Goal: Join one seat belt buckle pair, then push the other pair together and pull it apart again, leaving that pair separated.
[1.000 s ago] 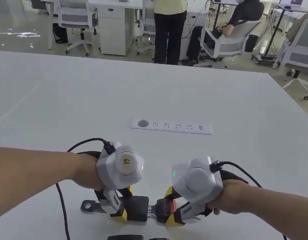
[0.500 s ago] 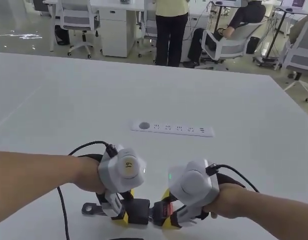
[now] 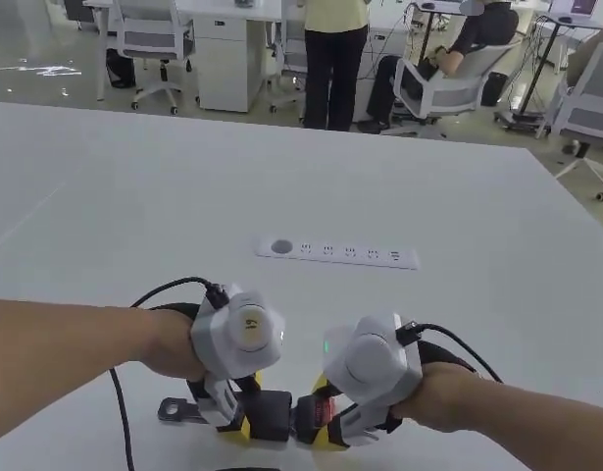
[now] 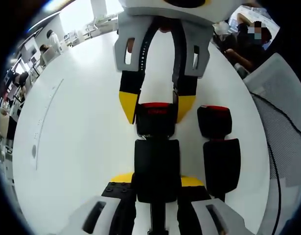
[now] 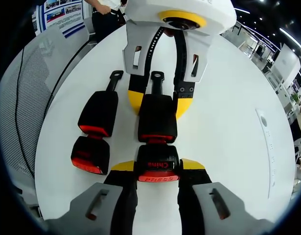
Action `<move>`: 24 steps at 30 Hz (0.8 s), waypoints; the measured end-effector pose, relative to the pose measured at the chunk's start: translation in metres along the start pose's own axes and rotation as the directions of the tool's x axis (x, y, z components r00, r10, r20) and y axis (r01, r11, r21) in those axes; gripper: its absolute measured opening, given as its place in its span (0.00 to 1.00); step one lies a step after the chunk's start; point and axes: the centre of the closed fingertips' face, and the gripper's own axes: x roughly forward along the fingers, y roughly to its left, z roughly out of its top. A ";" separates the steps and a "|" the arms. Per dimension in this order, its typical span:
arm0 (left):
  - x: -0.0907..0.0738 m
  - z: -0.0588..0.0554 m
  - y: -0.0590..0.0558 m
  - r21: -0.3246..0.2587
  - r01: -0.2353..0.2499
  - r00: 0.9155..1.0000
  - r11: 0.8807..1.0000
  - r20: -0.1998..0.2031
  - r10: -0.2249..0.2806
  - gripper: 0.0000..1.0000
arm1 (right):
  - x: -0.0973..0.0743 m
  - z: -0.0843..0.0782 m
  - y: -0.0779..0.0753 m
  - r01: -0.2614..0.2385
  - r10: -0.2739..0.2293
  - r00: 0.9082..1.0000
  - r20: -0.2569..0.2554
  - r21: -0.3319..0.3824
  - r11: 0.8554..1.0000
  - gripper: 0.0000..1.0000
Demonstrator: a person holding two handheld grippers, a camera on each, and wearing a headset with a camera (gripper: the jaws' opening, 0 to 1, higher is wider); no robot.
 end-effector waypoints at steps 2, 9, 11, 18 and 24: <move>0.000 0.000 0.000 0.000 0.000 1.000 1.000 -0.003 0.000 0.31 | 0.000 0.000 0.000 -0.001 0.001 1.000 0.000 0.001 1.000 0.29; 0.001 0.000 0.001 -0.003 0.000 1.000 1.000 -0.002 0.000 0.32 | 0.001 -0.001 -0.001 -0.006 0.005 1.000 -0.005 -0.004 1.000 0.29; 0.000 0.000 -0.001 -0.001 0.002 1.000 1.000 -0.003 -0.002 0.32 | 0.000 -0.001 0.000 -0.005 0.005 1.000 -0.004 -0.003 1.000 0.29; -0.001 0.002 -0.003 -0.001 -0.001 1.000 1.000 -0.005 0.001 0.32 | 0.000 -0.001 0.000 -0.012 0.012 1.000 -0.006 -0.017 1.000 0.29; -0.001 0.001 -0.001 0.005 -0.001 1.000 1.000 -0.014 0.001 0.32 | 0.000 -0.003 0.000 -0.017 0.016 1.000 -0.009 -0.025 1.000 0.30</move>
